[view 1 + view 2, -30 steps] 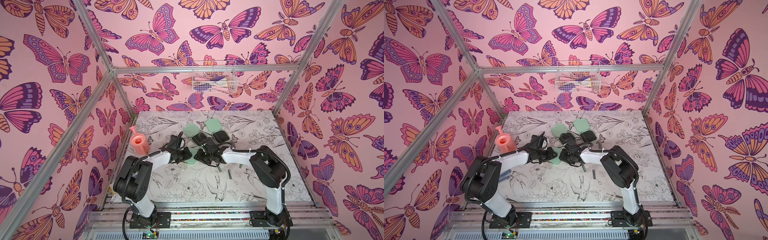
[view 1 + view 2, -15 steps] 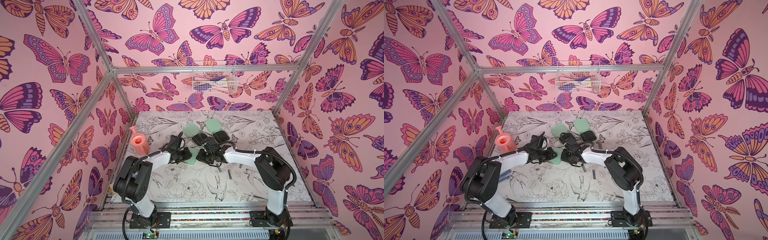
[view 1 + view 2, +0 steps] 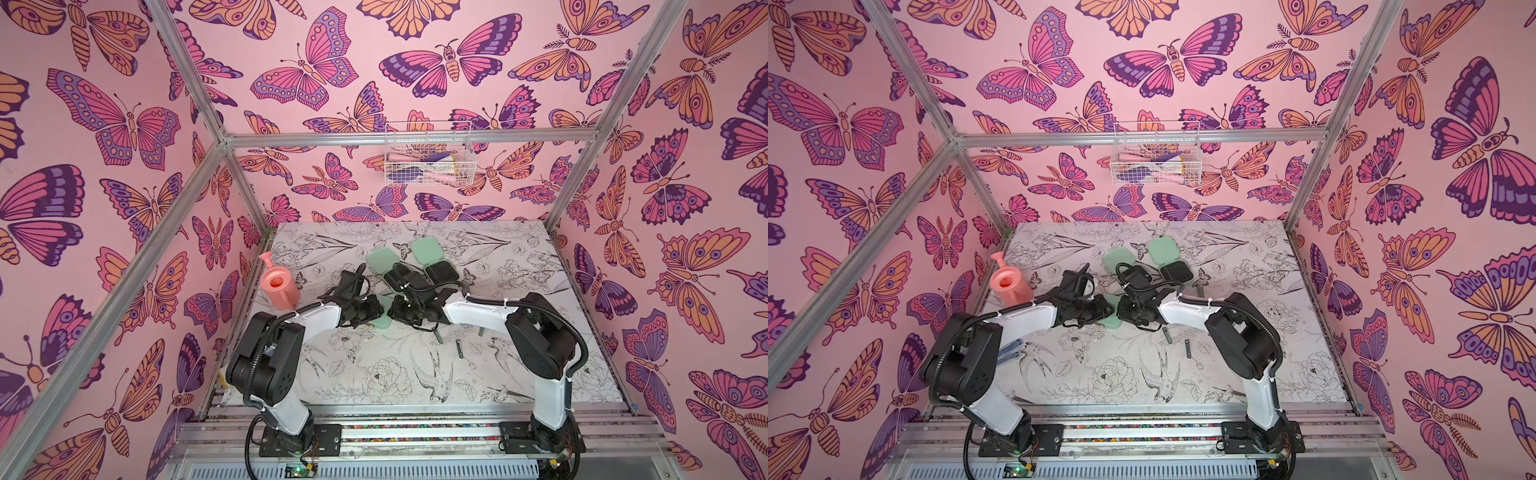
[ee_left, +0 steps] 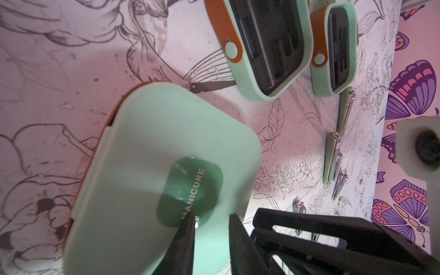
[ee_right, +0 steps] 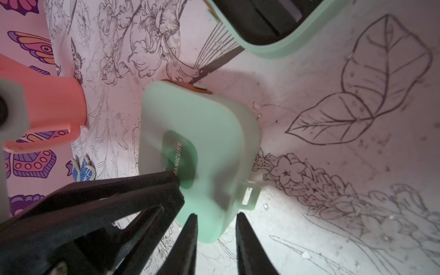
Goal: Organize nail clipper sets
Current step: Close the storage box at the center of the board.
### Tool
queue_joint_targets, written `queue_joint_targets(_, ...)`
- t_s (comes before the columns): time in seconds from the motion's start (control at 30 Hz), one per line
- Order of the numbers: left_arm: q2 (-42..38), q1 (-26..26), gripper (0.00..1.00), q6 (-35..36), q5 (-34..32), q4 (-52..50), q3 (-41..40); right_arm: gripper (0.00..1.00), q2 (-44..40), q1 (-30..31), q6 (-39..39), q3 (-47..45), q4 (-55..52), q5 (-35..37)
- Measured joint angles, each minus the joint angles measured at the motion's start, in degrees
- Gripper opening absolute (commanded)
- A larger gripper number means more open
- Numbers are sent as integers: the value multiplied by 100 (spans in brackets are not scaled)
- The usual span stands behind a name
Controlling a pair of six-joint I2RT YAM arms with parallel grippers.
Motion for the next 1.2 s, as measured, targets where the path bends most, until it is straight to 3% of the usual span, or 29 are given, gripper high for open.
queue_joint_targets(1.2,-2,2,28,0,0,11,-7,30,323,0,4,149,61,4)
